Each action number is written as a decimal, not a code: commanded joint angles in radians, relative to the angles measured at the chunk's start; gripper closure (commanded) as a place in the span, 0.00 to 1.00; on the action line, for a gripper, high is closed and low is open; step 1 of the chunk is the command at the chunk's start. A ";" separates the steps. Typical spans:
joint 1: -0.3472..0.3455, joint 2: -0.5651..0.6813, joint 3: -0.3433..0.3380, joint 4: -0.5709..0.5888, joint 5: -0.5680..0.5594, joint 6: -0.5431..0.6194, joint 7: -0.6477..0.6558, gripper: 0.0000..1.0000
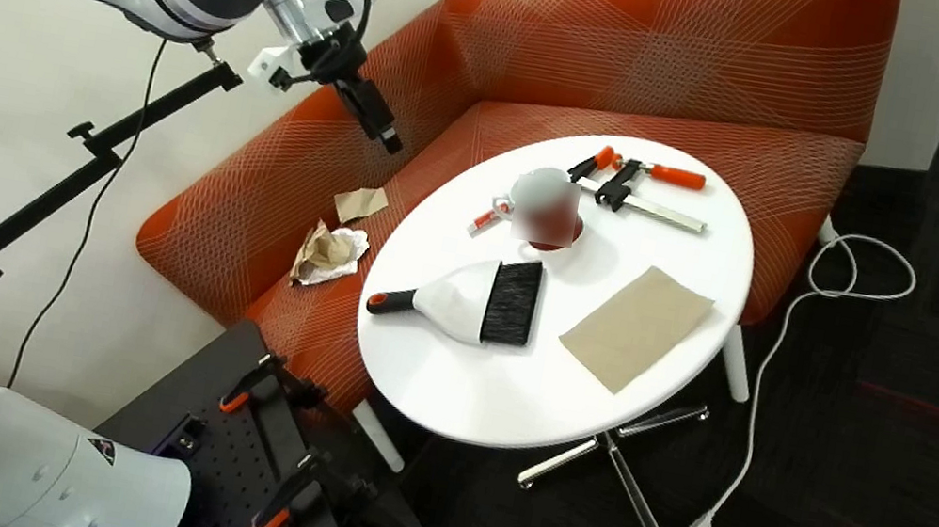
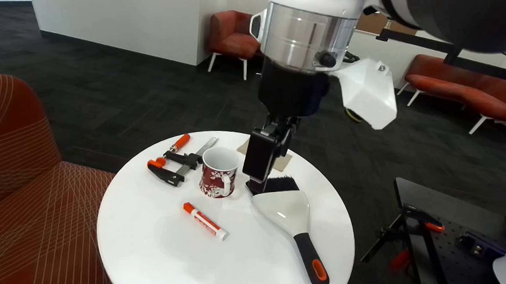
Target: Pick up the pen from the table and put it in the mug cup.
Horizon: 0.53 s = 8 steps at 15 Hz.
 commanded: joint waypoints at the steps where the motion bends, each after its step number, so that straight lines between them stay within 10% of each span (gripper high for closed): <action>1: 0.016 0.095 -0.031 0.075 -0.011 0.018 -0.026 0.00; 8: 0.015 0.295 -0.066 0.224 0.021 0.099 -0.099 0.00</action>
